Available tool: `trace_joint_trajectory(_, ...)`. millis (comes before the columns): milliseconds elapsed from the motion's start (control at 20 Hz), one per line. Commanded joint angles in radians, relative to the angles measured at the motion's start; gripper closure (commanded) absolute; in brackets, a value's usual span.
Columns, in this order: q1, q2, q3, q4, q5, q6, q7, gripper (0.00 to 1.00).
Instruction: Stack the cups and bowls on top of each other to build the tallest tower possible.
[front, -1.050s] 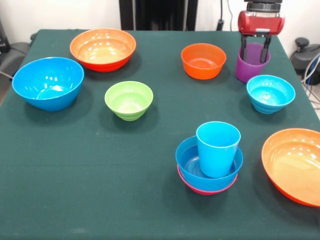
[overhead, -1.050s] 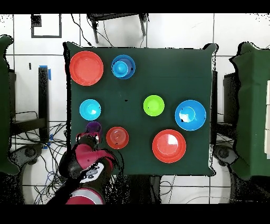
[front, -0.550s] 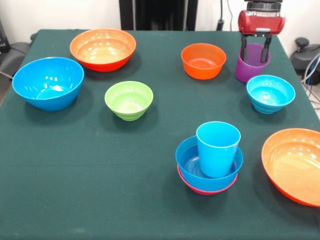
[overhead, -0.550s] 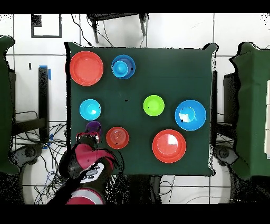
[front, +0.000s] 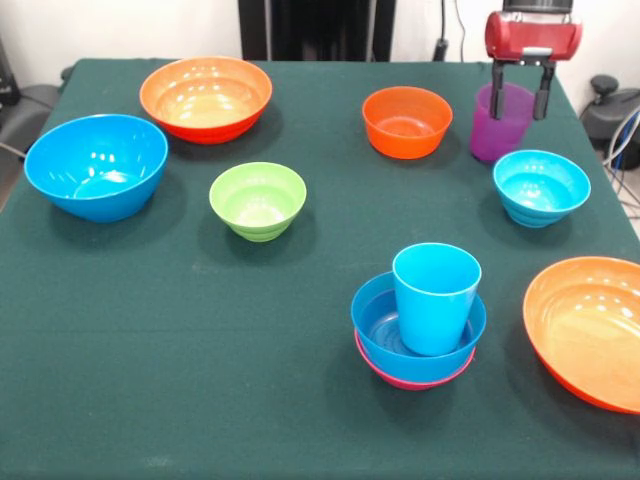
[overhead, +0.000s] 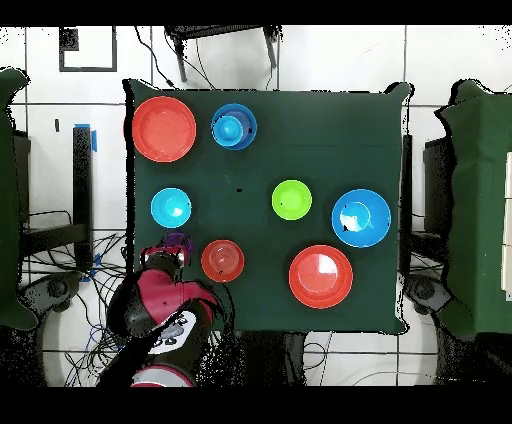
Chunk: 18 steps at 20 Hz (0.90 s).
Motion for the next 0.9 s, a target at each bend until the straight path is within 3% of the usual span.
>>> trace_joint_trajectory(50, -0.007, -0.04, 0.059, 0.033, 0.045, 0.055, 0.197, 0.0)
trace_joint_trajectory(250, -0.011, -0.094, 0.06, 0.057, 0.039, 0.098, 0.191, 0.0)
trace_joint_trajectory(700, -0.029, -0.09, 0.069, 0.059, 0.027, 0.097, 0.183, 0.0)
trace_joint_trajectory(900, -0.071, -0.104, 0.111, 0.053, 0.003, 0.182, 0.151, 0.0)
